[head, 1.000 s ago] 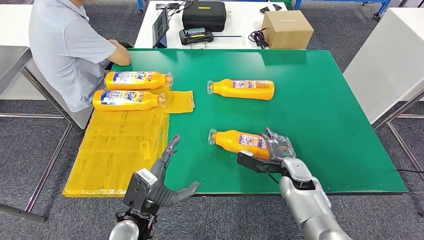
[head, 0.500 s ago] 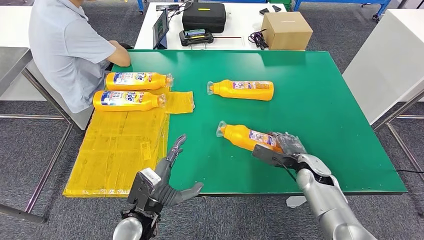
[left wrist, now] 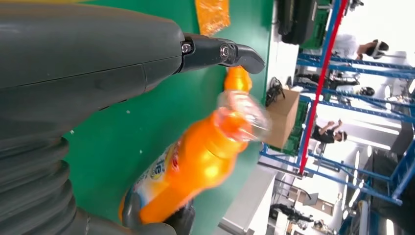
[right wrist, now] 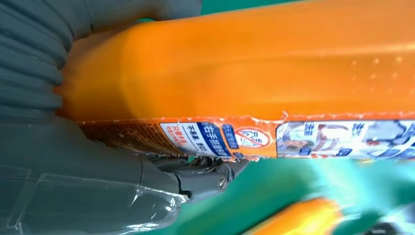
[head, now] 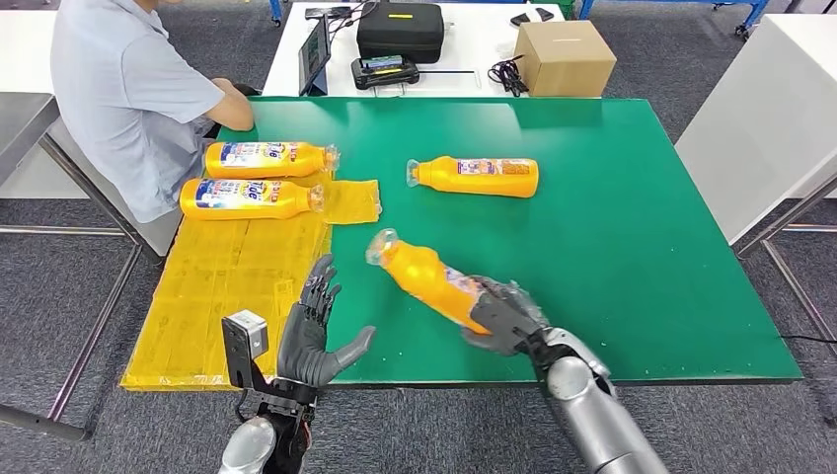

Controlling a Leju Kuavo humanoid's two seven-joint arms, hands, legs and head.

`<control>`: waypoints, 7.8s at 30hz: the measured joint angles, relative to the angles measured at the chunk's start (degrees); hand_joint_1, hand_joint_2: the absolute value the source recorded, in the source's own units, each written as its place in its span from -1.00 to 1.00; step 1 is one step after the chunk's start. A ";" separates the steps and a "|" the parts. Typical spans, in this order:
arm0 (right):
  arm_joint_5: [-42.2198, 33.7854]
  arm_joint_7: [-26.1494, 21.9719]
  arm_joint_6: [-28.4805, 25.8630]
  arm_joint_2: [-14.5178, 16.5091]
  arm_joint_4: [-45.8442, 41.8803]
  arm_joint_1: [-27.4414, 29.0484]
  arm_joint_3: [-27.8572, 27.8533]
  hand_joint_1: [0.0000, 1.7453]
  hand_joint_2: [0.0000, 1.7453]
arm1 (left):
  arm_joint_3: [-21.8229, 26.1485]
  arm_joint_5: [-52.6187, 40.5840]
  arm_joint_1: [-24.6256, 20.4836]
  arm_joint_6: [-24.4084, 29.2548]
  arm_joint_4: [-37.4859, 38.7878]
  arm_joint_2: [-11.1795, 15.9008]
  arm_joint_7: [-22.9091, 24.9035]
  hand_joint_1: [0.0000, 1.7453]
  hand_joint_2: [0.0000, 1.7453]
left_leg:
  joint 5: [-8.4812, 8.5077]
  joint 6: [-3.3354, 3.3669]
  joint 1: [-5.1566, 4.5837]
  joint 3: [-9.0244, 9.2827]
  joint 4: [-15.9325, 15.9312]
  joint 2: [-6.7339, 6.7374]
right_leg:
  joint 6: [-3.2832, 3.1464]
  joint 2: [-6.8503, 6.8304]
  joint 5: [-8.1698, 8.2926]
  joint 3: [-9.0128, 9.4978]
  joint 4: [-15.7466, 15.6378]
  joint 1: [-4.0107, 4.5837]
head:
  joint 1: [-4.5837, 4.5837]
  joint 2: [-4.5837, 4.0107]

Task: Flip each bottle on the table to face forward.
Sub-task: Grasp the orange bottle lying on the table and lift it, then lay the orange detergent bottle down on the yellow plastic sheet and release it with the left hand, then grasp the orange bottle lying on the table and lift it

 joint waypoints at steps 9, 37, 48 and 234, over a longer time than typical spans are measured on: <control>-2.64 -1.47 -0.08 3.75 -6.08 2.39 2.25 1.00 1.00 | 2.30 3.43 -0.46 -1.83 3.08 -0.19 -0.70 -1.00 1.00 | -0.01 0.03 -0.11 -0.40 0.00 -0.05 | 0.02 -0.03 -0.01 -0.34 0.00 -0.13 | 0.02 0.00; -5.05 -5.49 0.19 9.30 3.86 -3.49 12.42 1.00 1.00 | 0.64 10.81 -6.25 -9.47 9.92 -0.48 -3.22 1.00 1.00 | 0.00 0.03 -0.10 -0.49 0.00 -0.03 | 0.02 -0.03 -0.01 -0.47 0.00 -0.12 | 0.02 0.00; -7.48 -5.53 0.98 10.27 6.29 -4.77 13.40 0.14 1.00 | 0.58 9.42 -6.93 -9.28 11.31 -0.48 -5.70 1.00 1.00 | 0.00 0.03 -0.11 -0.52 0.01 -0.06 | 0.02 -0.05 -0.01 -0.48 0.00 -0.13 | 0.02 0.00; 57.64 19.91 -17.90 3.62 28.18 -19.12 -5.76 -1.00 1.00 | -5.00 -44.67 0.93 11.45 -10.42 0.68 -8.39 -1.00 1.00 | 0.06 0.10 -0.17 -0.56 0.04 -0.21 | 0.05 -0.24 0.01 -0.48 0.01 -0.18 | -0.01 0.00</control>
